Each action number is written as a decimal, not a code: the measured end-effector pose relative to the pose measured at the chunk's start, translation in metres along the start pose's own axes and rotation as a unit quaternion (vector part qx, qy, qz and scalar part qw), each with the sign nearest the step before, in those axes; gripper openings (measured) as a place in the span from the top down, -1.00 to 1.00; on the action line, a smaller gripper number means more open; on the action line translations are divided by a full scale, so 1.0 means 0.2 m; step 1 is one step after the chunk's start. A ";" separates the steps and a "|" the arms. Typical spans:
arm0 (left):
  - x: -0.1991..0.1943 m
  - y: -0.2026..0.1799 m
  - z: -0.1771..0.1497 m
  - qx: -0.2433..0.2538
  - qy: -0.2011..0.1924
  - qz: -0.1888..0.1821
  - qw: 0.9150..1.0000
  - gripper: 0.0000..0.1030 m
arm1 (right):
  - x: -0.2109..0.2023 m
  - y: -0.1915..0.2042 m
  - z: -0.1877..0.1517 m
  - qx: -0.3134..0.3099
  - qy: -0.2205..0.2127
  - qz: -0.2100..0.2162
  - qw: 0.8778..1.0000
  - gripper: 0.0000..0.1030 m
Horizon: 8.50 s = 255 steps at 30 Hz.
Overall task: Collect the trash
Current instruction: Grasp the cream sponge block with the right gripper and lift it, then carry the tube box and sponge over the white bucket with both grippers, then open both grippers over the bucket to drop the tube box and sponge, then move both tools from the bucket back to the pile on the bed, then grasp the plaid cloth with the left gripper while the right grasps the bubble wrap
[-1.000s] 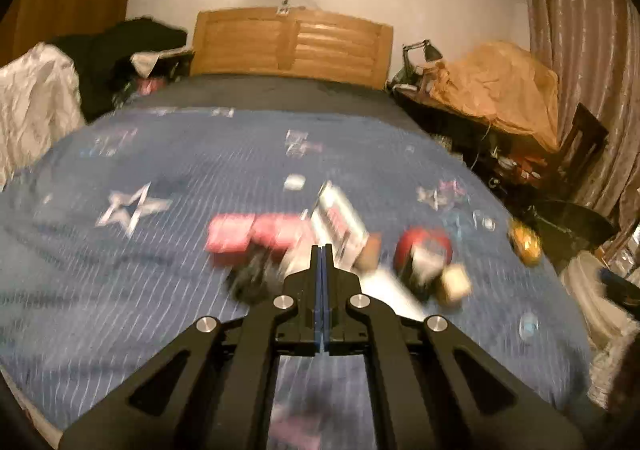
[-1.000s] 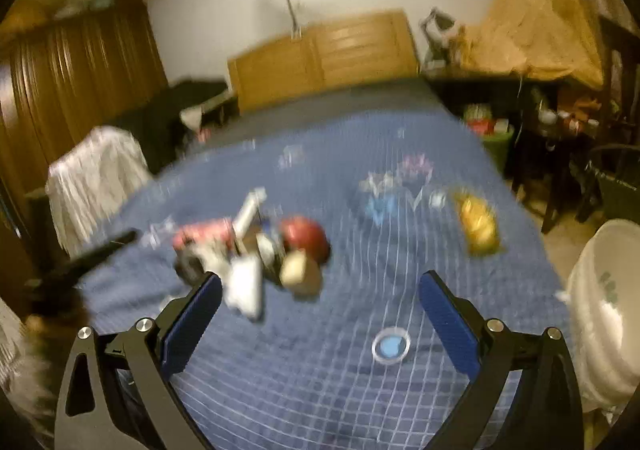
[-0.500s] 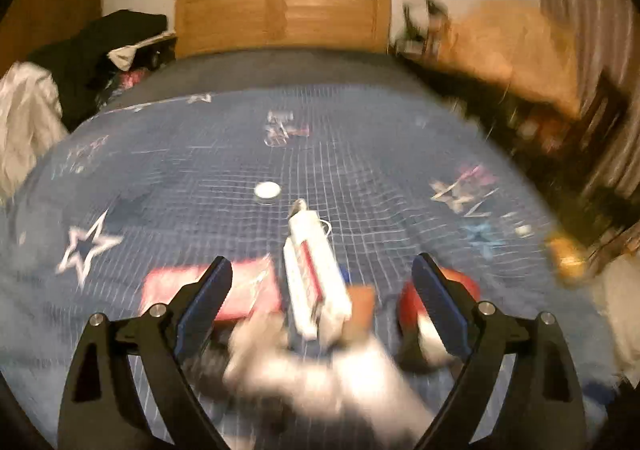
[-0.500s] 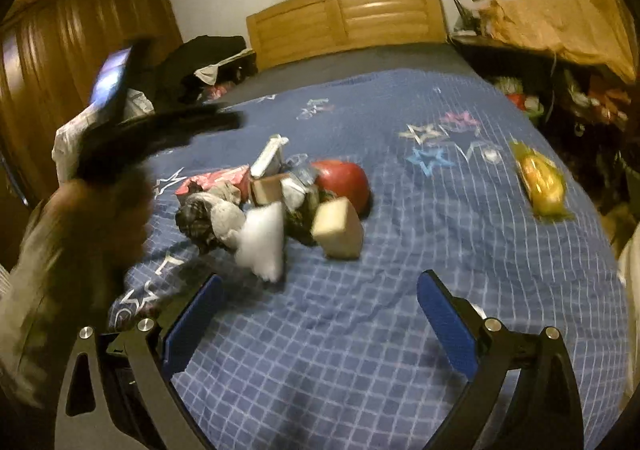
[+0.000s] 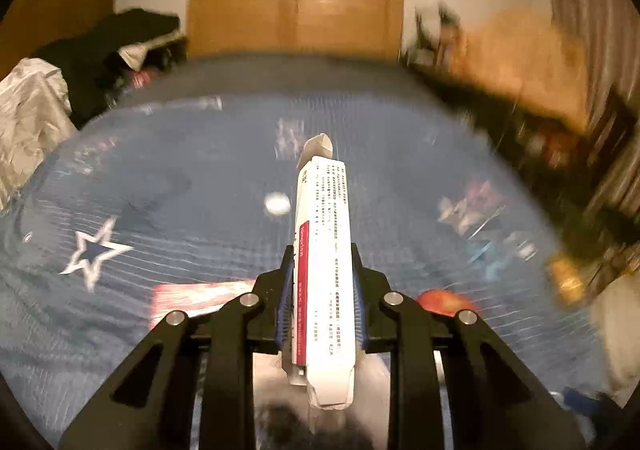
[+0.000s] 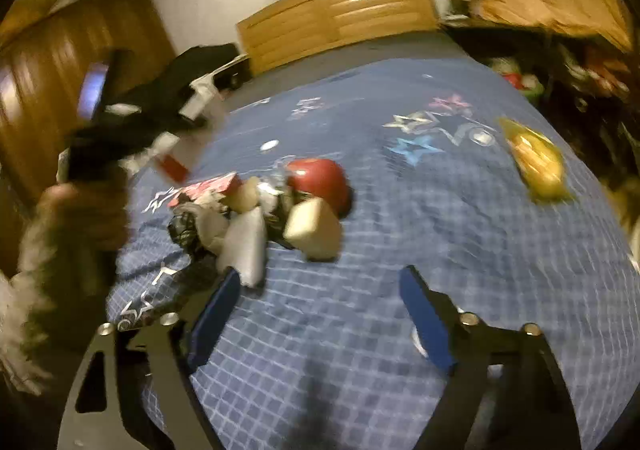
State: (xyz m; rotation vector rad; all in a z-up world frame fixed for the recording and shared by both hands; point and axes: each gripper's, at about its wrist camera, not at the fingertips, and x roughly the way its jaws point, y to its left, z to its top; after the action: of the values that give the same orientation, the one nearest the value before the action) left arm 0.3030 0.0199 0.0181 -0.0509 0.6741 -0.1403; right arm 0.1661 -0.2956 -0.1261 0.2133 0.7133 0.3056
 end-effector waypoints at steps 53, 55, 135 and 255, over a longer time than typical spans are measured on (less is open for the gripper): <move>-0.56 -0.23 -0.73 0.045 -0.033 0.134 0.989 0.55 | -0.35 0.43 -0.27 -0.100 -0.066 -0.026 0.992 0.41; -0.56 -0.25 -0.72 0.048 -0.036 0.132 0.989 0.55 | -0.37 0.43 -0.28 -0.101 -0.069 -0.028 0.992 0.41; -0.03 -2.57 -0.70 0.364 0.034 -0.224 0.903 0.53 | -1.54 -1.63 -0.12 0.136 -0.100 -0.303 0.938 0.40; -0.24 0.49 -0.89 -0.158 0.171 -0.007 0.972 0.65 | 0.18 0.40 -0.06 -0.109 0.054 0.028 0.992 -0.27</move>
State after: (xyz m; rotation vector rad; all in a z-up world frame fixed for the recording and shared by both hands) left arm 0.1655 0.1239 -0.0990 -0.3443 1.0364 -0.0529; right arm 0.1678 -0.2075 -0.1334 0.0090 0.7750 0.4488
